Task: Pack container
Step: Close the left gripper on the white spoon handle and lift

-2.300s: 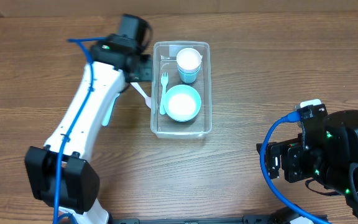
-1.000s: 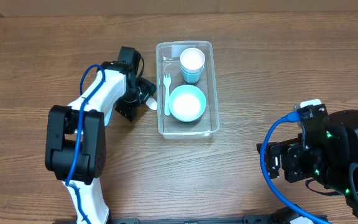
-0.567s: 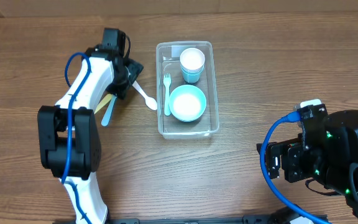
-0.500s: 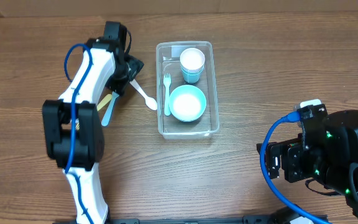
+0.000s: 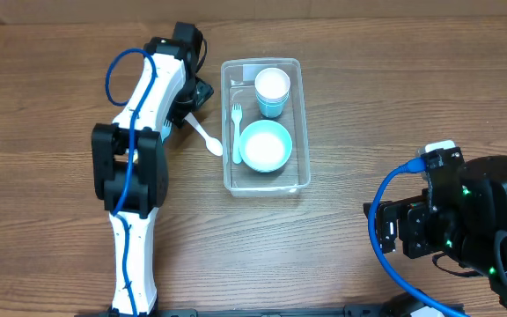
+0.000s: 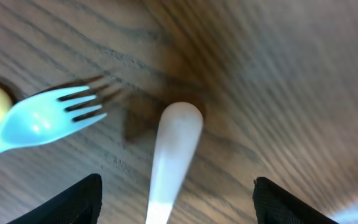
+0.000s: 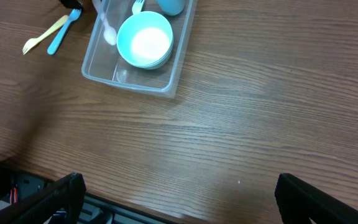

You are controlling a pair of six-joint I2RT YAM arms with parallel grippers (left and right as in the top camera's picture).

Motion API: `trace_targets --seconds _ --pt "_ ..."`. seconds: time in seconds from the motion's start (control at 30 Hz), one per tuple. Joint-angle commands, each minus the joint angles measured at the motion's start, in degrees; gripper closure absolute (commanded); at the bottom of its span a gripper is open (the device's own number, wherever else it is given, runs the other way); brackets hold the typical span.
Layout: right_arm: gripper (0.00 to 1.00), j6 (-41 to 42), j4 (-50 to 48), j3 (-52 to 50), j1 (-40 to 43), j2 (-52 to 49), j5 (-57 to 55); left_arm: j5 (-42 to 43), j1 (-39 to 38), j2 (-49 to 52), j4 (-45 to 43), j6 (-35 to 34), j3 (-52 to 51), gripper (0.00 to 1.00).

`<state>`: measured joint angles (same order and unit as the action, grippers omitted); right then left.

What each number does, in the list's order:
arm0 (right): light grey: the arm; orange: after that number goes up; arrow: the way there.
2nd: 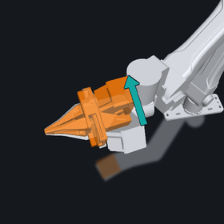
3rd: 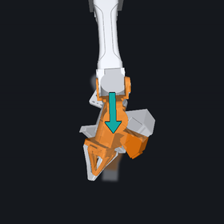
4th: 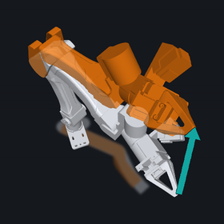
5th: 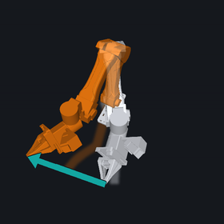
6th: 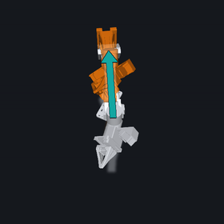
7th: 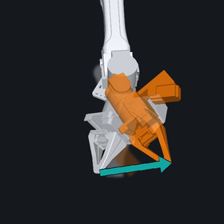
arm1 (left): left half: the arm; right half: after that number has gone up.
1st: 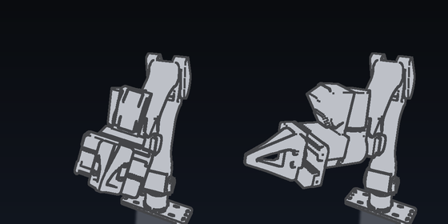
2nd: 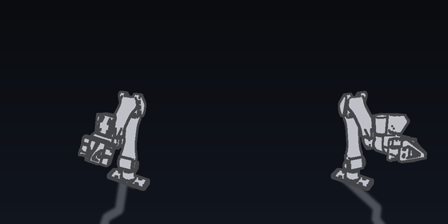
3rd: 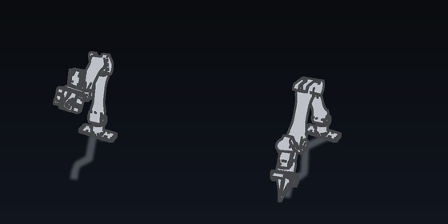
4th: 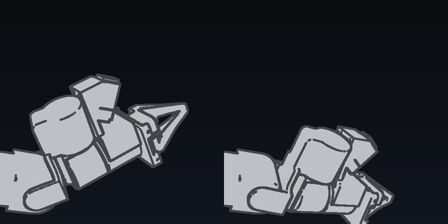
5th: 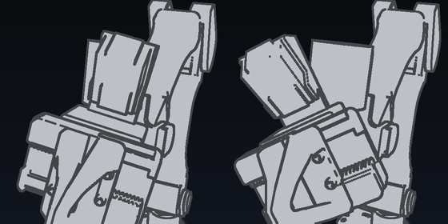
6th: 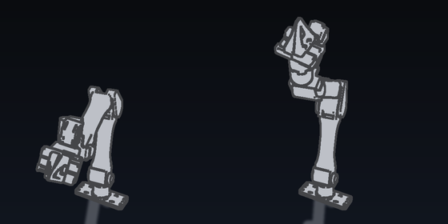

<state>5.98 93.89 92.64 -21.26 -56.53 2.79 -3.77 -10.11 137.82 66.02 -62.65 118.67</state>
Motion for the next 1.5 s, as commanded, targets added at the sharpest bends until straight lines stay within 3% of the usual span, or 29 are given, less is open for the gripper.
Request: trace_targets --seconds 0.0,0.07,0.33,0.43,0.9,1.27,1.47 --pt "0.0 -0.2 -0.3 0.6 0.0 0.4 0.3 -2.9 0.1 1.7 0.0 -1.2 1.1 0.24" --pt "0.0 -0.2 -0.3 0.6 0.0 0.4 0.3 -3.7 0.2 1.8 0.0 -1.3 1.1 0.31" --pt "0.0 -0.2 -0.3 0.6 0.0 0.4 0.3 -3.7 0.3 4.2 0.0 -1.2 1.1 0.34" --pt "0.0 -0.2 -0.3 0.6 0.0 0.4 0.3 -3.7 0.4 4.3 -0.5 -1.2 1.1 0.42" --pt "0.0 -0.2 -0.3 0.6 0.0 0.4 0.3 -3.7 0.8 4.4 -3.2 -0.5 -2.3 0.41" --pt "0.0 -0.2 -0.3 0.6 0.0 0.4 0.3 -4.1 0.8 4.4 -0.4 -0.4 -2.3 0.93" --pt "0.0 -0.2 -0.3 0.6 0.0 0.4 0.3 -4.3 1.1 3.6 3.3 -0.2 2.9 0.96"
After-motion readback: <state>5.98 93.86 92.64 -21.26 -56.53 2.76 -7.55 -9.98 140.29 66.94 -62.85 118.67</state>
